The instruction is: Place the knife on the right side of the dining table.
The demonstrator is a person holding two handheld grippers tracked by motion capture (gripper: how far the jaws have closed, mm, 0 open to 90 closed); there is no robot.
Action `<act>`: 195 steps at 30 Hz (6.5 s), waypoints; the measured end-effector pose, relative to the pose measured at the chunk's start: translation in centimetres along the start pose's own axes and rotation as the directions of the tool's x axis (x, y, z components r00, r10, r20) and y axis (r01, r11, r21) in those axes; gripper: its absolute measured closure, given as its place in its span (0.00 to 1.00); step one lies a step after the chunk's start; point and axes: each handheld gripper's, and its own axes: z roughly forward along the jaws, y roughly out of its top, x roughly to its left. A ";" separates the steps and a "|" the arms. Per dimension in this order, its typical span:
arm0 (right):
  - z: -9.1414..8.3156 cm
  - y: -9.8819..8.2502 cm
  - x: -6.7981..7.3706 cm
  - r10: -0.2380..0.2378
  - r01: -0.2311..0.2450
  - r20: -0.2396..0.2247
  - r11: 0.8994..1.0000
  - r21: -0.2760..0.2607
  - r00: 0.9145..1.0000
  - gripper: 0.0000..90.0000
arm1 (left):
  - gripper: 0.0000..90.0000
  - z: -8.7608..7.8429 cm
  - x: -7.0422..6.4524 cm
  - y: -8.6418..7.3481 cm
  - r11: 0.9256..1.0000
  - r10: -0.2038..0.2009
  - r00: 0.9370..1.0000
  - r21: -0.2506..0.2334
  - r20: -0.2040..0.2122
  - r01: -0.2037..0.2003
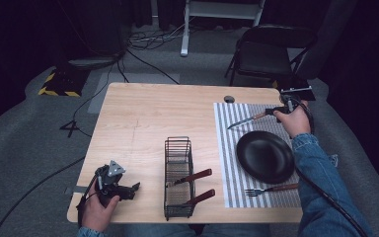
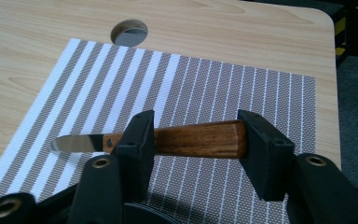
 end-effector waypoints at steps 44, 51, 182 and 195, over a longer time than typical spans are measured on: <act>4.2 -2.4 -2.3 0.098 -0.098 -0.003 0.994 0.048 0.995 0.39 | 0.00 0.0 0.0 0.0 1.000 0.001 1.000 0.000 0.000 -0.001; 4.8 -2.5 -2.5 0.099 -0.099 0.006 0.994 0.054 0.995 0.39 | 0.00 0.0 0.0 0.0 1.000 0.001 1.000 0.000 0.000 -0.001; -4.8 -18.9 24.2 -0.443 0.399 -0.409 0.897 -0.193 0.798 0.42 | 0.00 0.0 0.0 0.0 1.000 -0.001 1.000 -0.003 0.000 0.001; -3.7 -21.9 27.2 -0.487 0.446 -0.357 0.873 -0.196 0.797 0.35 | 0.00 0.0 0.0 0.0 1.000 -0.001 1.000 -0.003 -0.001 0.001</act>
